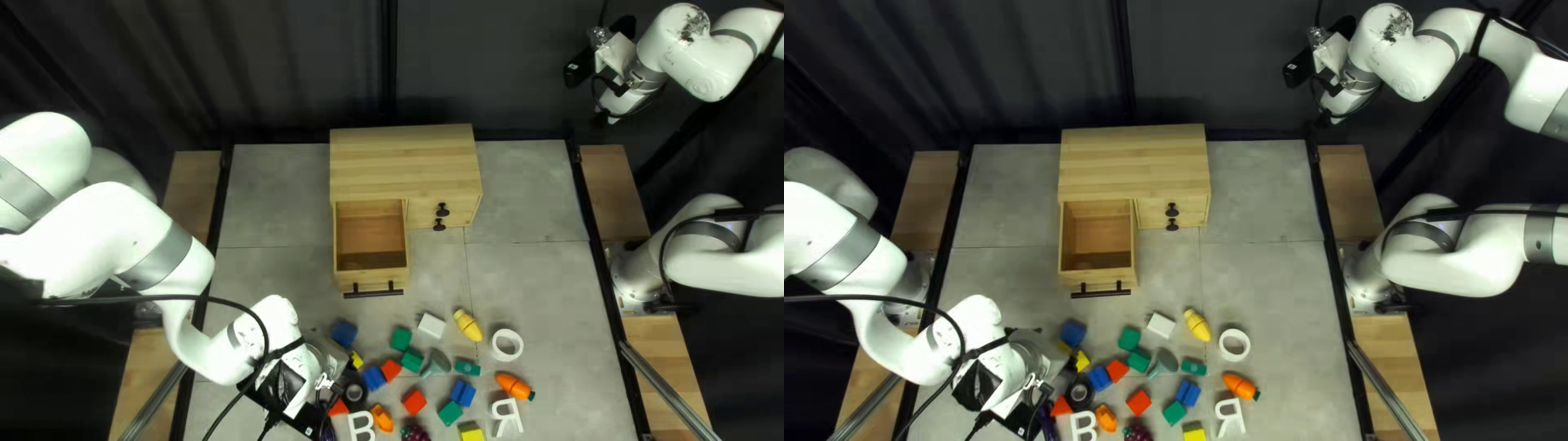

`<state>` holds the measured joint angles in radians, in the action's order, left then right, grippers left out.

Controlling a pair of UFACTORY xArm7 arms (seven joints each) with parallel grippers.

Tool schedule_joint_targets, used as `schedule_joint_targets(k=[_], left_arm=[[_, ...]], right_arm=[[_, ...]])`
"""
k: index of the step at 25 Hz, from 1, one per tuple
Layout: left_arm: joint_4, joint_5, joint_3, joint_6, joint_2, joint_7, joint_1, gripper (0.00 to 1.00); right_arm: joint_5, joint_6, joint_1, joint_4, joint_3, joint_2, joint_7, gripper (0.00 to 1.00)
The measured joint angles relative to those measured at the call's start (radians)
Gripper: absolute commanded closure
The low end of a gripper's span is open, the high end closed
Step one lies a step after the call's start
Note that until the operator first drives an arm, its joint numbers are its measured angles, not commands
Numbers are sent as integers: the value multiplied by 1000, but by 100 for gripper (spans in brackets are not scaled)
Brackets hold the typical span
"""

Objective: Open drawers and place objects into drawer and close

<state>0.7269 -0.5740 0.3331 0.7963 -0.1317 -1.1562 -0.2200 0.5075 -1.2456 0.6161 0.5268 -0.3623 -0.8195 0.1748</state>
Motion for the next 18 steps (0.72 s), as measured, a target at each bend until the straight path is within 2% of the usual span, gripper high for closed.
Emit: schedule_joint_targets(k=[8, 14, 18], left_arm=[[-33, -15, -6, -41, 13, 18, 5, 0], [-54, -32, -9, -67, 20, 33, 7, 14], [-68, -45, -10, -85, 22, 49, 6, 14]], right_arm=[[0, 0, 0, 0, 0, 0, 0, 0], [0, 0, 0, 0, 0, 0, 0, 0], [0, 0, 0, 0, 0, 0, 0, 0]])
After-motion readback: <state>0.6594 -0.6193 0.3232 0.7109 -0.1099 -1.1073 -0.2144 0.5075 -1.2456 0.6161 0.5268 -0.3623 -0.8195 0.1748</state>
